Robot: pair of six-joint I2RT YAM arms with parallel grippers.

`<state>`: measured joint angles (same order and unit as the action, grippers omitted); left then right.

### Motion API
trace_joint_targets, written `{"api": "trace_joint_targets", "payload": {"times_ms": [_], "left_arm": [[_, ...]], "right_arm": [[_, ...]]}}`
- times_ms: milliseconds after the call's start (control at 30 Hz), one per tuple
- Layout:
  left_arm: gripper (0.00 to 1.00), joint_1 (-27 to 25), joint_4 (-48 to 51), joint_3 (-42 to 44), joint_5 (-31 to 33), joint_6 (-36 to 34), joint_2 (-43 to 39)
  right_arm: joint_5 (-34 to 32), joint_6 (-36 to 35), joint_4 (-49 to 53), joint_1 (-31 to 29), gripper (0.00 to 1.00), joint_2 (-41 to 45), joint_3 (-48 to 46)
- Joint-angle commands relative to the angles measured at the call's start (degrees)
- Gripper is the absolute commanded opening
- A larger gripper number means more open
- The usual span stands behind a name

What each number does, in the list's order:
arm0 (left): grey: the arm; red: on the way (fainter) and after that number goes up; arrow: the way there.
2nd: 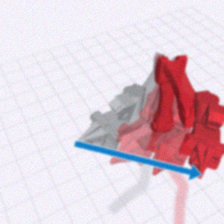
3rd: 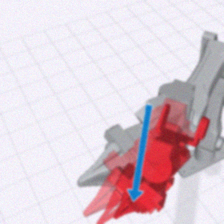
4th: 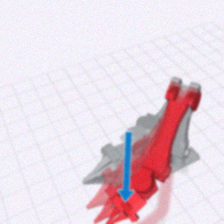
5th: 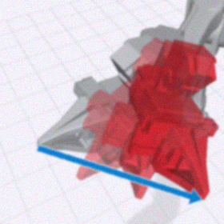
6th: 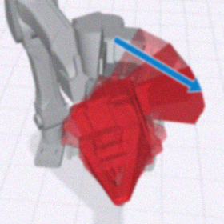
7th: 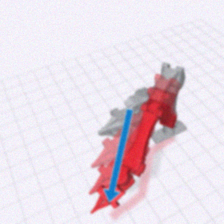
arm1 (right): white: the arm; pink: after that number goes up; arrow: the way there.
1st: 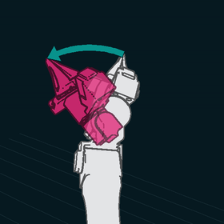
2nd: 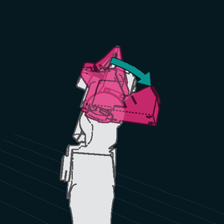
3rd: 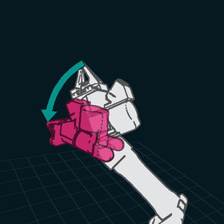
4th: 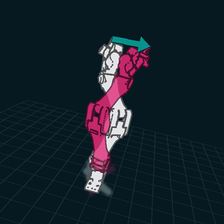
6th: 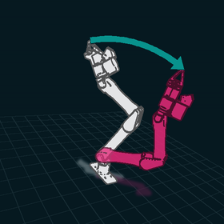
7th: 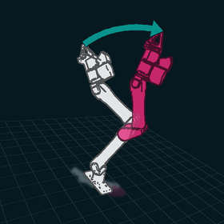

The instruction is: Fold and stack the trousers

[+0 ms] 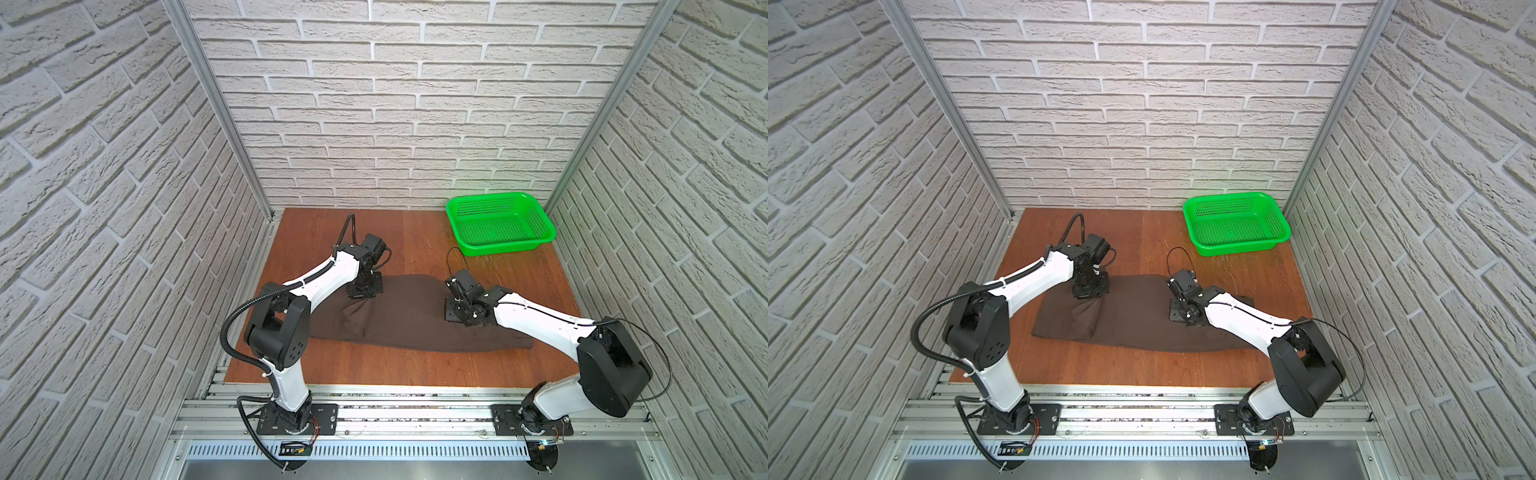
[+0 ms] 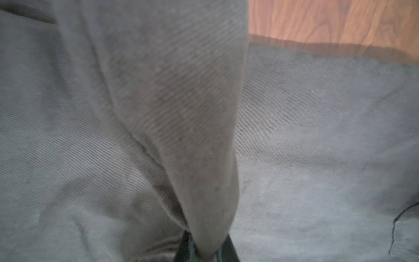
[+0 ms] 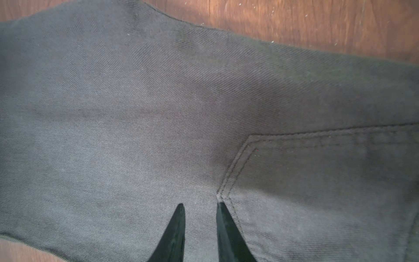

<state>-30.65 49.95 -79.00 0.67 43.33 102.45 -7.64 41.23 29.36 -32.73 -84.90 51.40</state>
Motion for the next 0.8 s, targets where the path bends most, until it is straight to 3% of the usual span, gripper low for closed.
{"api": "trace_joint_targets", "payload": {"times_ms": [0,467,600,700,767], "left_arm": [[0.00,-1.84,-0.57,-2.41,0.98,1.70,0.35],[0.01,-4.59,-0.75,-4.47,0.03,3.53,4.59],[0.19,-4.74,-3.12,-4.76,-4.08,2.20,4.56],[0.40,-4.97,-4.68,-5.39,-8.07,0.87,3.97],[0.48,-5.37,-5.26,-6.18,-9.90,-0.44,2.81]], "right_arm": [[-0.48,0.27,0.25,-0.04,0.27,1.55,0.03],[-0.33,0.25,0.16,-0.01,0.27,1.29,-0.19],[-0.54,0.19,0.43,0.03,0.27,1.54,-0.32],[-0.63,-0.21,0.69,-0.06,0.27,1.82,-0.06],[-1.15,-0.60,1.32,-0.05,0.27,2.09,0.41]]}}
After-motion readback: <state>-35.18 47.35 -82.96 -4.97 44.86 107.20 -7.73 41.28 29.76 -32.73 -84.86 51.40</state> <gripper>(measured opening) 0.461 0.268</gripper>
